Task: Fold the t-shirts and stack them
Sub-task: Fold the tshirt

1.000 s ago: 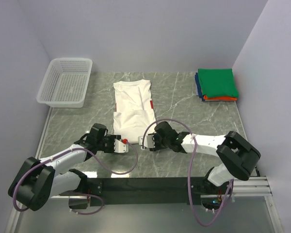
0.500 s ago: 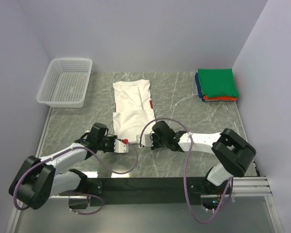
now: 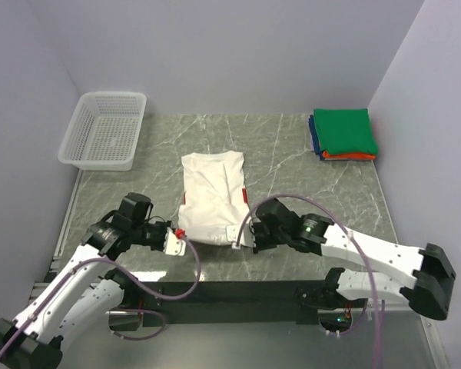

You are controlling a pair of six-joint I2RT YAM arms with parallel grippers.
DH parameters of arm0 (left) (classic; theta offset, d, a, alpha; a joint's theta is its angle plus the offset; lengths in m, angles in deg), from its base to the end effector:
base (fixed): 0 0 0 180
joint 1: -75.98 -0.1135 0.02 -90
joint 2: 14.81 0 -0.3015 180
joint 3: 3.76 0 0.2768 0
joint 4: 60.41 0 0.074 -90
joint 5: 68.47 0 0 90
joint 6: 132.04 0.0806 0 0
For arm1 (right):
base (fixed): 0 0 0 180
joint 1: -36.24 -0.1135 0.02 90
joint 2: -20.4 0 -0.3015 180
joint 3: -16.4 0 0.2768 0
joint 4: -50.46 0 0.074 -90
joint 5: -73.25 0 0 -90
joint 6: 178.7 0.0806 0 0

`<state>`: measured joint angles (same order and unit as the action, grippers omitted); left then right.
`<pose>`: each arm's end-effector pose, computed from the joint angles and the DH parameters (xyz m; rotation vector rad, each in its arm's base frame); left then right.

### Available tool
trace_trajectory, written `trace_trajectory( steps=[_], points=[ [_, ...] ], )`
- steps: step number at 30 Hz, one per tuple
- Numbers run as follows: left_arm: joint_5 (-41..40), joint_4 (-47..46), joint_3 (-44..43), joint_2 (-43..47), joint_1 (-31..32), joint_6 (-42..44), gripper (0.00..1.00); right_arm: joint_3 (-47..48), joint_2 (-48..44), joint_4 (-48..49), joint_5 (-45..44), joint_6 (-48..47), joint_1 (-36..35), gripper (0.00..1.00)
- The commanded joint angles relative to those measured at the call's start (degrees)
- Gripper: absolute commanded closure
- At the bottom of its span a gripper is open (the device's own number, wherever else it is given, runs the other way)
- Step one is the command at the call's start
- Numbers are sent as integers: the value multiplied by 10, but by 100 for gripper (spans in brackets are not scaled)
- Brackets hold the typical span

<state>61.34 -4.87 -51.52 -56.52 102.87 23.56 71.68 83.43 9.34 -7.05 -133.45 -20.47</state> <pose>0.1180 -0.1177 0.2399 1.8072 1.3199 -0.4865 0.1305 0.2235 0.2293 -1.9289 1.4773 0.2998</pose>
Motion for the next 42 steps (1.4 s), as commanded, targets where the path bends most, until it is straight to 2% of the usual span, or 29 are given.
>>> trace_trajectory(
  steps=[1, 4, 7, 8, 11, 12, 15, 16, 18, 19, 24, 28, 30, 37, 42],
  points=[
    [89, 165, -47, 36, 3, 37, 99, 19, -64, -107, 44, 23, -35, 100],
    [112, 219, -76, 54, 4, 26, 99, 45, -80, -152, 63, 20, -37, 100],
    [95, 190, -98, 63, 4, -55, 100, 66, -88, -143, 59, 23, -33, 100],
    [86, 175, -103, 60, 3, -99, 100, 79, -83, -139, 61, 19, -18, 100],
    [57, 117, -123, 25, -9, -143, 100, 119, -39, -146, 99, -5, 43, 100],
    [62, 109, -129, 10, -20, -137, 100, 133, -21, -149, 108, -26, 84, 100],
    [121, 95, -155, -65, -111, -88, 100, 187, 45, -154, 127, -66, 128, 100],
    [155, 98, -173, -119, -162, -74, 99, 199, 75, -151, 131, -73, 138, 100],
    [172, 100, -196, -181, -198, -37, 99, 230, 107, -137, 143, -89, 152, 100],
    [173, 76, -218, -243, -219, -38, 99, 240, 145, -133, 149, -94, 171, 100],
    [163, -21, -280, -411, -239, -149, 99, 324, 283, -112, 164, -103, 218, 100],
    [143, -29, -336, -561, -244, -192, 99, 415, 430, -124, 168, -82, 240, 100],
    [122, -50, -354, -600, -245, -231, 99, 450, 484, -127, 165, -69, 243, 100],
    [70, -32, -388, -724, -249, -306, 99, 466, 545, -146, 154, -34, 234, 100],
    [80, -12, -333, -695, -243, -304, 99, 400, 508, -146, 155, -15, 216, 100]
  ],
)
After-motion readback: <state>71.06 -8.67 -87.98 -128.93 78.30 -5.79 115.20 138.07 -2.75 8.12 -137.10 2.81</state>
